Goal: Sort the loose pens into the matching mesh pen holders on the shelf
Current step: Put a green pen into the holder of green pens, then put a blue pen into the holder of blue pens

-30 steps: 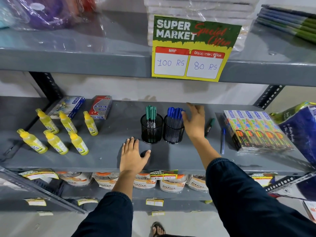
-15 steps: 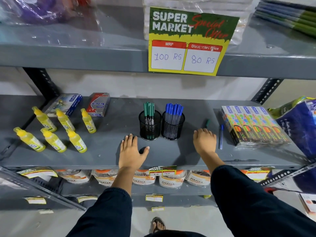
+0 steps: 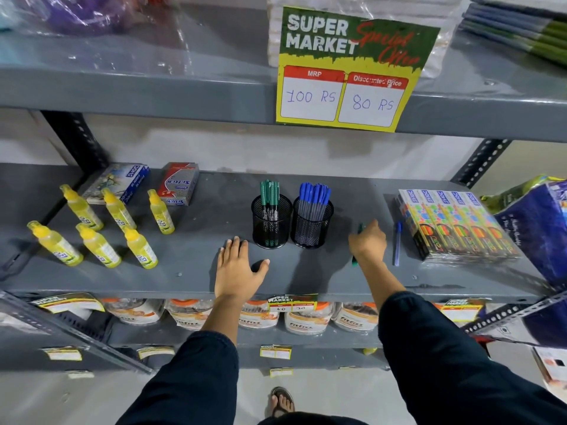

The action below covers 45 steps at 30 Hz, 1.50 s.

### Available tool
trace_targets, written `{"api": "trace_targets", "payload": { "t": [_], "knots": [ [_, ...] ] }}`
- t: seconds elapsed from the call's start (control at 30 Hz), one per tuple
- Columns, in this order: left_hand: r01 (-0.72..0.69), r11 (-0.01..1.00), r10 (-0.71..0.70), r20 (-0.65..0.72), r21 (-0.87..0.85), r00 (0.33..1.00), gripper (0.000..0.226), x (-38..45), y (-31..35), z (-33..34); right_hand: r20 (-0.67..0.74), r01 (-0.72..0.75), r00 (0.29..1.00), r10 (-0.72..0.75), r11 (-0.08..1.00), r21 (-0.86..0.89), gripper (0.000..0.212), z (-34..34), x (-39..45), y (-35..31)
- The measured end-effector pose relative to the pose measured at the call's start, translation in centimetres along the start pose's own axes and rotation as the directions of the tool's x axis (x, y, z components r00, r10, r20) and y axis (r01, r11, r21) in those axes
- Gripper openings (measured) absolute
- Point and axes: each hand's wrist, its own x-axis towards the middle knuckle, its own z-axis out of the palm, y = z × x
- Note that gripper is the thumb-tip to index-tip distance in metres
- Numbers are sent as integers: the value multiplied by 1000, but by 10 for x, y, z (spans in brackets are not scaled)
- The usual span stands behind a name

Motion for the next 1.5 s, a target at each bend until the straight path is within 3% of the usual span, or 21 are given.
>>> {"api": "trace_targets", "payload": {
  "t": [0.07, 0.13, 0.27, 0.33, 0.47, 0.67, 0.73, 0.83, 0.9, 0.97, 1.07, 1.17, 1.27, 1.5],
  "knots": [
    [-2, 1000, 2, 1, -8, 1000, 75, 0, 0, 0, -104, 31, 994, -17, 990, 139, 50, -12, 1, -23],
    [1, 1000, -1, 3, -12, 1000, 74, -1, 1, 0, -241, 168, 965, -107, 953, 251, 55, -24, -1, -52],
    [5, 1000, -5, 5, -27, 1000, 74, 0, 2, -2, -341, 492, 867, -364, 741, 458, 68, -32, -15, -107],
    [-3, 998, 2, -5, -63, 1000, 74, -1, 1, -4, -302, 568, 823, -481, 682, 461, 66, -23, -25, -124],
    [-14, 996, 12, -17, -91, 1000, 73, -3, 1, -6, -118, 666, 742, -660, 705, 243, 67, 10, -36, -133],
    [-14, 995, 12, -19, -95, 1000, 73, -3, 1, -4, 138, 699, 708, -692, 715, 2, 63, 41, -36, -117],
    [-6, 996, 6, -11, -89, 1000, 73, -2, 1, -4, 144, 706, 702, -697, 708, -17, 58, 40, -35, -114],
    [0, 999, 0, -5, -51, 1000, 73, -1, 2, -3, -103, 694, 718, -688, 719, 36, 45, 26, -30, -109],
    [0, 1000, -1, -8, -29, 1000, 73, -1, 2, -2, -290, 646, 741, -605, 761, 64, 41, 12, -20, -96],
    [0, 1000, -1, -10, -31, 1000, 73, -1, 2, -2, -373, 528, 795, -479, 849, 35, 41, 0, -7, -71],
    [-9, 999, 9, -15, -32, 1000, 73, -2, 2, -2, -224, 191, 949, -220, 971, -147, 48, -6, 11, -21],
    [-5, 1000, 5, -16, -18, 1000, 74, -2, 3, -1, 0, -9, 1000, 9, 939, -343, 57, -6, 15, 25],
    [-6, 1000, 6, -13, -6, 1000, 74, -2, 3, -2, 54, -4, 998, 27, 922, -388, 58, -5, 13, 50],
    [-10, 1000, 10, -3, -8, 1000, 73, -3, 4, -5, -99, 136, 978, -186, 915, -380, 33, -2, -3, 45]
  ]
}}
